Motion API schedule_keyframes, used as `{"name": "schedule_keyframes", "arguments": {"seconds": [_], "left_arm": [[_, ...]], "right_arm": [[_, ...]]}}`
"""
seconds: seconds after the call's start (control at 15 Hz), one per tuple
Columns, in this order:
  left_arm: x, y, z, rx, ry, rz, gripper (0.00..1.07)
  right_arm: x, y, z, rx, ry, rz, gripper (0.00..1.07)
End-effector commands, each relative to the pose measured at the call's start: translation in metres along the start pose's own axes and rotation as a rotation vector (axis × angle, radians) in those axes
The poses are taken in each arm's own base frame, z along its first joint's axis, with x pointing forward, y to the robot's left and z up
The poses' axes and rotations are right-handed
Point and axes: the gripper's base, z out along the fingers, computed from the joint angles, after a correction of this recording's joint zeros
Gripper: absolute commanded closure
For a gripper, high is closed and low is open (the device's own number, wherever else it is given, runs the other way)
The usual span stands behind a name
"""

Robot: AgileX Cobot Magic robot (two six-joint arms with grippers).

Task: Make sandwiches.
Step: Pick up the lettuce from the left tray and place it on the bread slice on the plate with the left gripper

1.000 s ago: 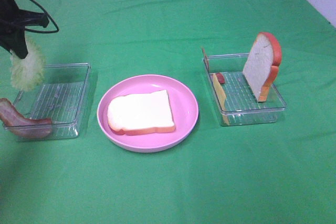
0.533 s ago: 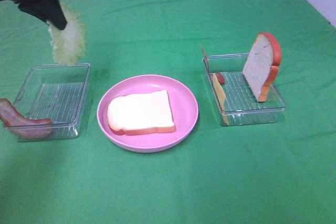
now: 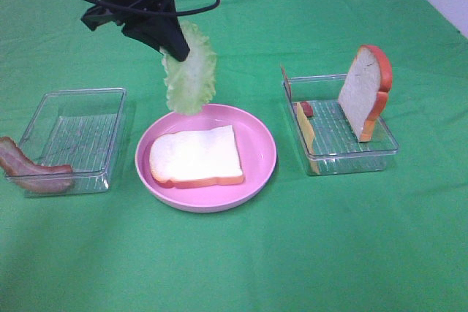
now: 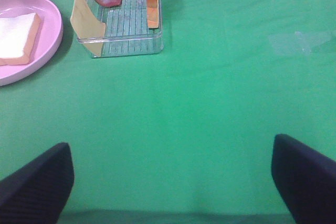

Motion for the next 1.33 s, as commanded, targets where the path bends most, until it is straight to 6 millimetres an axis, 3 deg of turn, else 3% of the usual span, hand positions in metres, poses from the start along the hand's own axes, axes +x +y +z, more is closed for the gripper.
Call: {"name": "schedule_keyframes", "arguments": {"seconds": [0.07, 0.4, 0.67, 0.87, 1.33], "left_arm": [[0.002, -0.014, 0.029, 0.087, 0.042, -0.011, 1.07], [0.008, -0.029, 0.079, 0.152, 0.092, -0.051, 1.07], [0.008, -0.028, 0.09, 0.146, 0.069, -0.103, 1.07], [0.012, -0.019, 0.11, 0.134, 0.126, -0.123, 1.07], [0.013, -0.005, 0.115, 0.04, 0.142, -0.131, 1.07]], "right_arm": [[0.002, 0.0, -0.002, 0.002, -0.027, -0.01, 0.09], [0.002, 0.0, -0.002, 0.002, -0.027, -0.01, 0.09], [0.002, 0.0, -0.002, 0.001, -0.027, -0.01, 0.09], [0.002, 0.0, -0.002, 0.001, -0.027, -0.01, 0.09], [0.002, 0.0, -0.002, 0.001, -0.027, -0.01, 0.09]]}}
